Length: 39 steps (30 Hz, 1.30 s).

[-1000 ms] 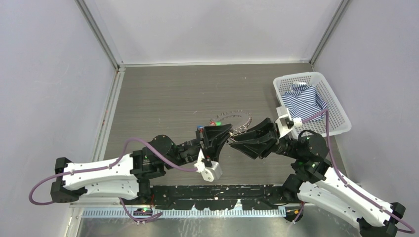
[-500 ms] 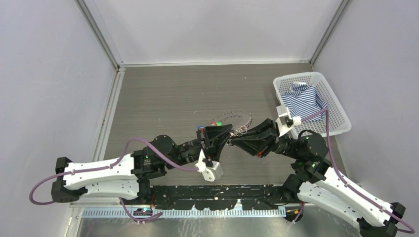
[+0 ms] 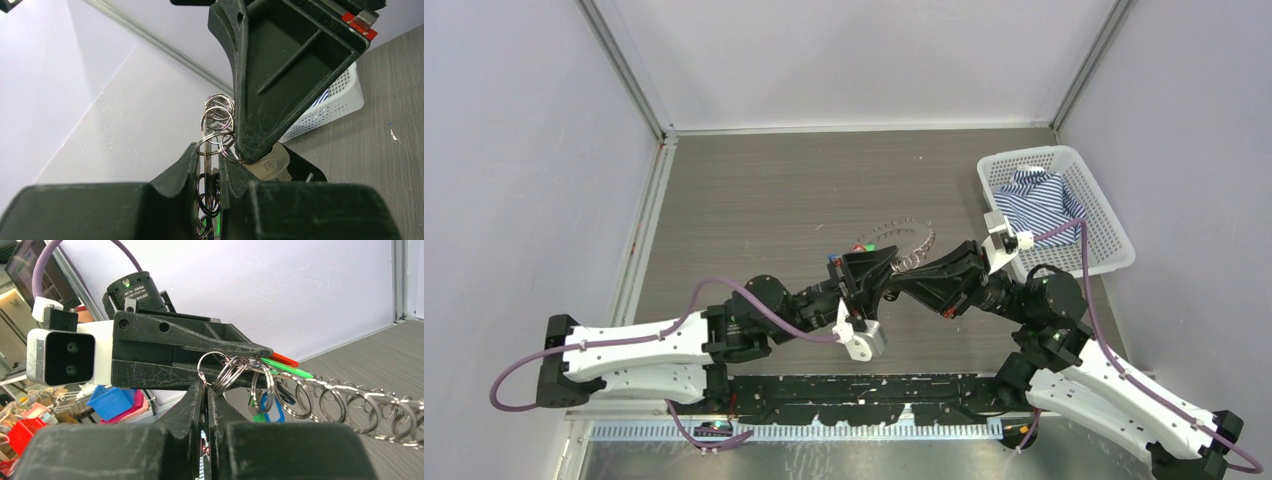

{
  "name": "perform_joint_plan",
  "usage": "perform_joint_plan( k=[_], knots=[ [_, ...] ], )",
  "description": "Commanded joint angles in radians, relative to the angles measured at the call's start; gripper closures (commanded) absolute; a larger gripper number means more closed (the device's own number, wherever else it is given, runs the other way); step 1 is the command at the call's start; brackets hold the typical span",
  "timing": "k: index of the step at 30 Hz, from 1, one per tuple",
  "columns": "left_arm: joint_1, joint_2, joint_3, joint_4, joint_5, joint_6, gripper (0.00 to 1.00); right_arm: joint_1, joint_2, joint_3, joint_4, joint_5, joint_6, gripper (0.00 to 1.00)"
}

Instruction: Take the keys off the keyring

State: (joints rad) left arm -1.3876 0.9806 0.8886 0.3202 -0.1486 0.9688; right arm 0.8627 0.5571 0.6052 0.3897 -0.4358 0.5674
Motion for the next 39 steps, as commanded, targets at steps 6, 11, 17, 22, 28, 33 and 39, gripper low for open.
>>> perform_joint_plan(
  k=[6, 11, 17, 22, 28, 33, 39],
  knots=[
    [-0.005, 0.019, -0.034, 0.253, -0.091, 0.013, 1.00, 0.004, -0.011, -0.036, 0.054, 0.074, 0.083, 0.94],
    [-0.004, 0.026, -0.038, 0.268, -0.108, 0.019, 1.00, 0.005, -0.038, -0.039, 0.029, 0.096, 0.081, 0.96],
    [-0.004, 0.023, -0.038, 0.262, -0.117, 0.007, 1.00, 0.004, -0.065, -0.025, -0.035, 0.112, 0.057, 0.99],
    [-0.004, 0.021, -0.045, 0.256, -0.120, 0.010, 1.00, 0.003, -0.086, -0.013, -0.070, 0.126, 0.044, 0.99],
    [-0.004, 0.030, -0.055, 0.255, -0.128, 0.022, 1.00, 0.003, -0.092, 0.000, -0.079, 0.142, 0.040, 0.99],
    [-0.004, 0.032, -0.067, 0.265, -0.126, 0.023, 1.00, 0.004, -0.109, -0.008, -0.055, 0.199, 0.059, 0.99],
    [-0.005, 0.032, -0.075, 0.288, -0.117, 0.020, 1.00, 0.004, -0.155, -0.048, 0.009, 0.270, 0.088, 0.99]
  ],
)
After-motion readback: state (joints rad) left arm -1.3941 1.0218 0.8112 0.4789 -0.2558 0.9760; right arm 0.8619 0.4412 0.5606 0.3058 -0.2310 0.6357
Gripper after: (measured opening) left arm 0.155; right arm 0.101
